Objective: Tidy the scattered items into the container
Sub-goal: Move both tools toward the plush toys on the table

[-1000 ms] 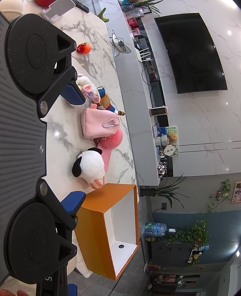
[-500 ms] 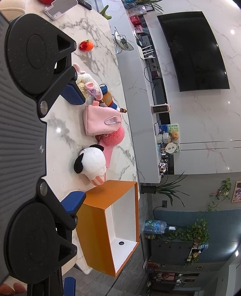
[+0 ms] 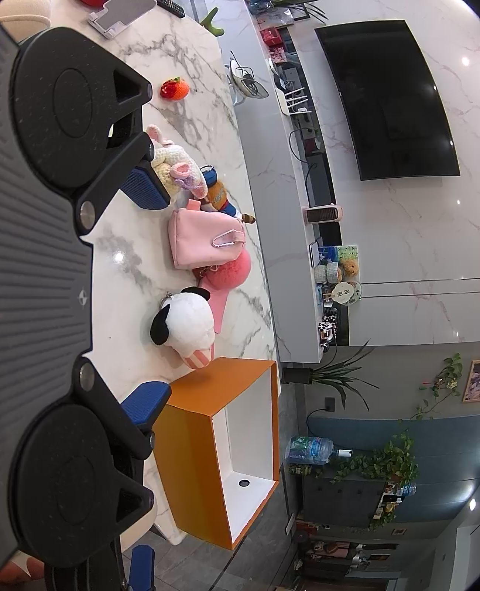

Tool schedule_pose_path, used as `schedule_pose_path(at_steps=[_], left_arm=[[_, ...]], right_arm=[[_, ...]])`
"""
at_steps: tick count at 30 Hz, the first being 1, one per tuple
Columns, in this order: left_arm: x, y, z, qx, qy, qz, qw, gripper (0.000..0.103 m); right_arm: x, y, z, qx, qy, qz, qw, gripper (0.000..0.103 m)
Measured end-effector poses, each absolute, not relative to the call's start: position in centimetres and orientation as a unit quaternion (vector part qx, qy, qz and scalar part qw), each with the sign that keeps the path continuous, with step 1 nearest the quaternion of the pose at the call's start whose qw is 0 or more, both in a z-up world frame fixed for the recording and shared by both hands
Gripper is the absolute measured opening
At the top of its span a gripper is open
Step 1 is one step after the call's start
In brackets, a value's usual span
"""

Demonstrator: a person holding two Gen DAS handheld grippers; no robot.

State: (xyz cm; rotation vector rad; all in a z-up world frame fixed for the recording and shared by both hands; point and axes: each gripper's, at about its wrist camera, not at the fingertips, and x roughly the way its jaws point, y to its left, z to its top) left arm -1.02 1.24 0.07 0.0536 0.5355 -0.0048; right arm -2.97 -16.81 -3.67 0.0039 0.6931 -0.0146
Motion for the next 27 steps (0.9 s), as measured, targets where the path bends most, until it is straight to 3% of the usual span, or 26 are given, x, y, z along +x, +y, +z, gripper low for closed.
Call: schedule_pose_path(at_steps=[27], left_arm=[[1.7,3.5,-3.0,0.002,0.322,0.008,0.947,0.103]], right_arm=[[-0.2,-13.8,-6.2,-0.037,0.383,0.028,0.923,0.103]])
